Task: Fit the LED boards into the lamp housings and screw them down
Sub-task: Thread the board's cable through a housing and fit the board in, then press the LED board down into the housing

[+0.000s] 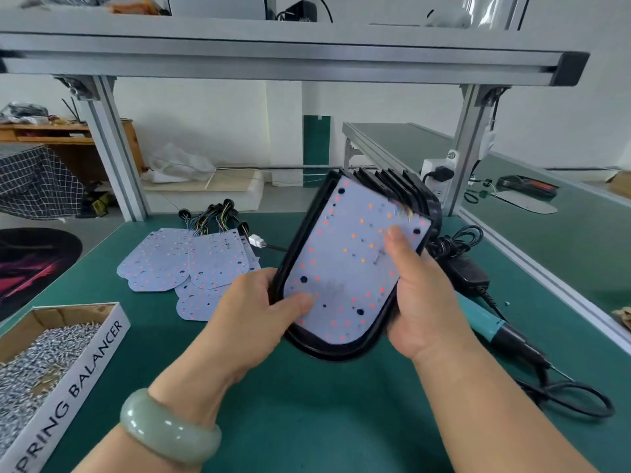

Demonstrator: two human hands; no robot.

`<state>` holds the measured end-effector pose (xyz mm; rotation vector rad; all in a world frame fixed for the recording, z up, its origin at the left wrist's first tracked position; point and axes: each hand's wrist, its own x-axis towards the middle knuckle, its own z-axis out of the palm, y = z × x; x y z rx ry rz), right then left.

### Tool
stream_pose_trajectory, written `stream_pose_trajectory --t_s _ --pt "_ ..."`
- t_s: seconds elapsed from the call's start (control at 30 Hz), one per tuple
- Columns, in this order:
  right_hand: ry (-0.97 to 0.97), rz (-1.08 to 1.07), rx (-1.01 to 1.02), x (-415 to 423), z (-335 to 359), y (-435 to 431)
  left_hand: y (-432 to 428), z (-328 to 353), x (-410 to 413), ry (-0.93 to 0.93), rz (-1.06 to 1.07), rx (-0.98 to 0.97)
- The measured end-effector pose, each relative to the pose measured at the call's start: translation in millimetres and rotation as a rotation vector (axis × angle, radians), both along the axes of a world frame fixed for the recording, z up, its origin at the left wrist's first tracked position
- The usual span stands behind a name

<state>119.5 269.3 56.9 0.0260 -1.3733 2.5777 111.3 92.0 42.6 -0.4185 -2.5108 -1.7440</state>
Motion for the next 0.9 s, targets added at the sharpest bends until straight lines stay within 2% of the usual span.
stream_pose_trajectory --t_s 0.07,0.23,0.33,0.43,0.53,0.67,0.77,0.9 --pt "0.006 0.002 0.002 1 1 -1 7 1 0 -0.001 0.019 0.064" --pt "0.031 -0.023 -0.001 0 -2 2 -4 -1 -2 -0.03 -0.087 0.01" --pt "0.055 -0.055 0.092 -1 -4 0 -4 -3 1 0.001 -0.108 0.073" --pt "0.104 -0.042 0.231 1 -8 -6 5 8 4 0.167 0.073 0.28" --pt "0.178 0.004 0.384 6 -11 -16 10 17 3 0.315 0.221 0.255" --pt "0.279 0.002 0.446 8 -10 -18 11 23 1 0.375 0.27 0.298" --pt "0.329 -0.14 0.605 8 -8 -18 13 23 0 0.41 0.276 0.273" --pt "0.333 -0.198 0.646 7 -7 -17 12 24 -2 0.37 0.244 0.302"
